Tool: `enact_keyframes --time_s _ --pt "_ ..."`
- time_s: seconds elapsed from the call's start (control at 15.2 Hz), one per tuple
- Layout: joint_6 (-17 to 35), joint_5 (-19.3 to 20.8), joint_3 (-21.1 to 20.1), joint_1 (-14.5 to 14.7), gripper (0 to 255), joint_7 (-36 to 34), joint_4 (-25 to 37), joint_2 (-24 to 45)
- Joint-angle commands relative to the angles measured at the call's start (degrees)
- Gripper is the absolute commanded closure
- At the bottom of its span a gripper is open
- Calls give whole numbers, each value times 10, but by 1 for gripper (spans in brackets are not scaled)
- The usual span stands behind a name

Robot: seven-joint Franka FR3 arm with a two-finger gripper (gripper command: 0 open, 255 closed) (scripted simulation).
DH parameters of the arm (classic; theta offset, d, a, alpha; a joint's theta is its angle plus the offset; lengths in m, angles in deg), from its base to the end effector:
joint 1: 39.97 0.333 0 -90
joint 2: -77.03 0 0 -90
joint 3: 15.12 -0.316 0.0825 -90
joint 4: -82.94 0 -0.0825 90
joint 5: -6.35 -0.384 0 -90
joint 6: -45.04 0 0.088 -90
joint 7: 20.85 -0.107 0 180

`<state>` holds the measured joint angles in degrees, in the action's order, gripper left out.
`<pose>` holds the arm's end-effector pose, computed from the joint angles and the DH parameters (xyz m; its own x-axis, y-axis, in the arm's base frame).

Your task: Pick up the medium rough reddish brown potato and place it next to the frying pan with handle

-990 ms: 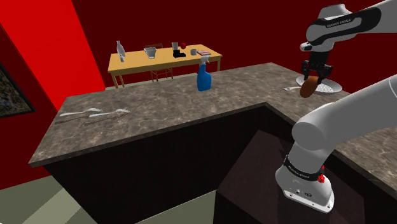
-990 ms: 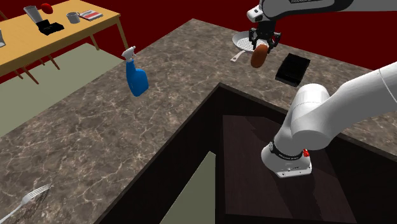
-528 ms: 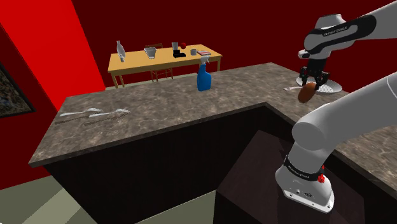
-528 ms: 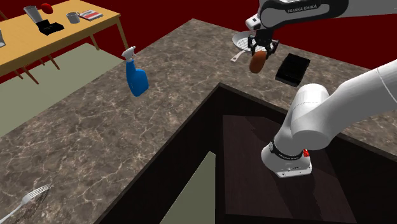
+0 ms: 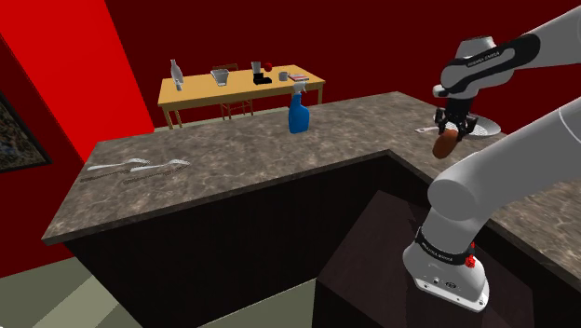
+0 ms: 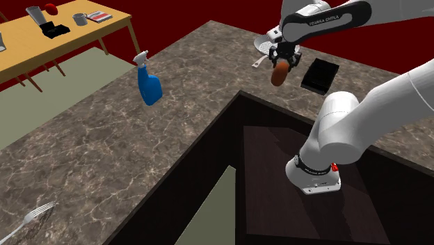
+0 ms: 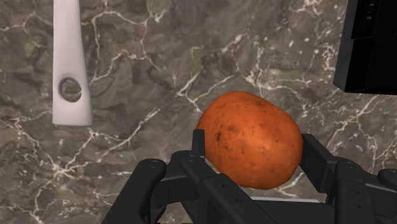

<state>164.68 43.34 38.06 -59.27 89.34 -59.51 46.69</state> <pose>0.1016 -0.4188 0.3950 0.4752 0.8709 -0.1255 0.8728 -0.4846 -0.0583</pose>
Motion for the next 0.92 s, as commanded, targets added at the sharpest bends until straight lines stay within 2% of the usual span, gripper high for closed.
enact_keyframes --time_s 0.0,0.4,0.86 --pt "18 2 11 4 255 -2 -11 11" --pt "71 6 43 17 255 -4 -31 44" --pt "71 6 43 17 255 -4 -31 44"
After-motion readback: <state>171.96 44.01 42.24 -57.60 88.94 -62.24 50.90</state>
